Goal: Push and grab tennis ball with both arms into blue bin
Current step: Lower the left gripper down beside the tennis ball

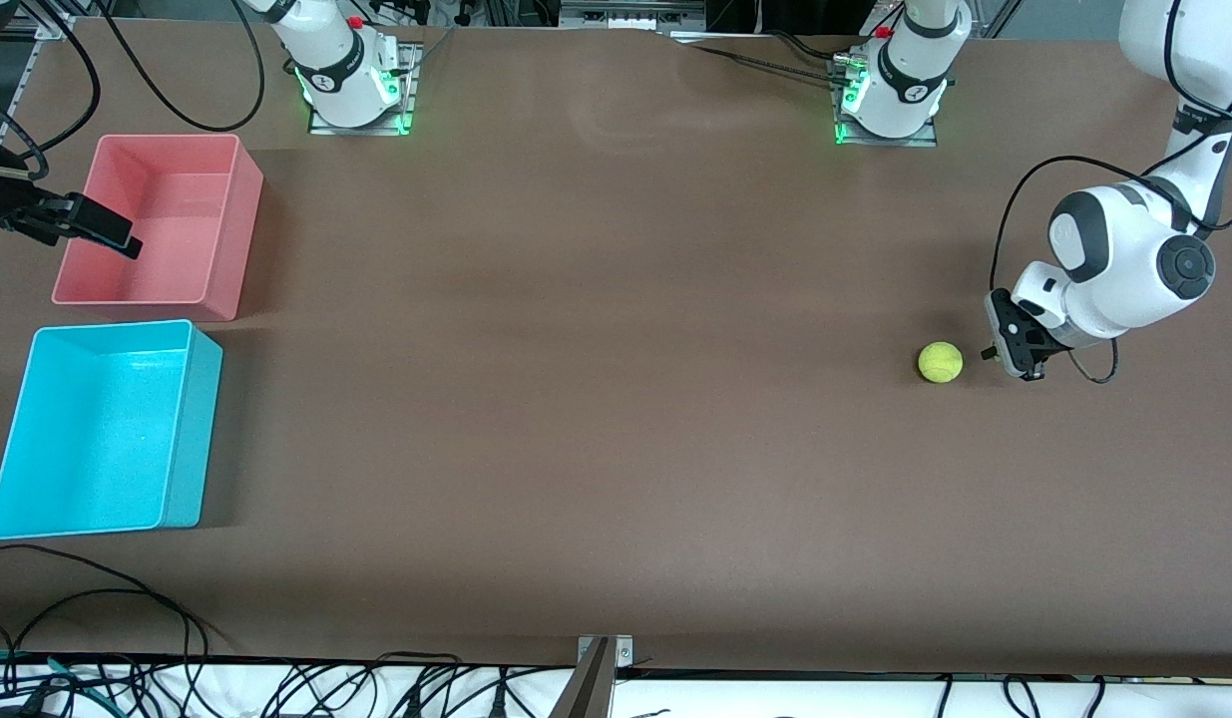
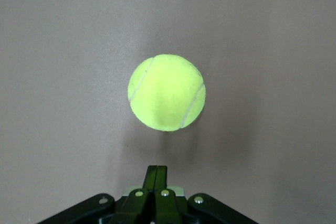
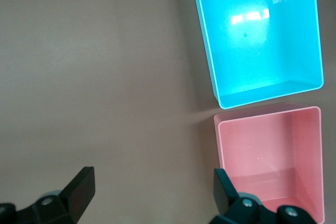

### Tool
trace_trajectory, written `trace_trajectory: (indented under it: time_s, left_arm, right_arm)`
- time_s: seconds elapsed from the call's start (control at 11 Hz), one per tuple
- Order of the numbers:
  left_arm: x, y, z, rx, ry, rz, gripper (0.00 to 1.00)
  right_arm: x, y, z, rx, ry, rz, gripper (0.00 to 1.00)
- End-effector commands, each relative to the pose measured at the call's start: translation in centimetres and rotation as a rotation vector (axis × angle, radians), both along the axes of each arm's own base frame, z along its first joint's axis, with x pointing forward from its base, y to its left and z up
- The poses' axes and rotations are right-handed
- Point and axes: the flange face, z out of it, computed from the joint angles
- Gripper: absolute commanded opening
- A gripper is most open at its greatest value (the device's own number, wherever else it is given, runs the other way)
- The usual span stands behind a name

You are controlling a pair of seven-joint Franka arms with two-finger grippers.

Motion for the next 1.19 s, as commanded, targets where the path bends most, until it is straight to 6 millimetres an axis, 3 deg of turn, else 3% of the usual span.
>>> trace_trajectory:
  time_s: [0.0, 0.55, 1.1]
  left_arm:
    - [0.8, -0.2, -1.5, -0.025, 0.000, -0.074, 0.00]
    - [2.2, -0.4, -2.9, 0.002, -0.015, -0.153, 0.00]
    - [2.1, -0.4, -3.4, -0.005, -0.007, -0.144, 0.00]
  right_arm:
    - [0.2, 0.2, 0.6, 0.016, -0.009, 0.004, 1.00]
    - [0.2, 0.2, 0.6, 0.016, -0.010, 0.004, 1.00]
    - [0.3, 0.3, 0.4, 0.017, -0.007, 0.007, 1.00]
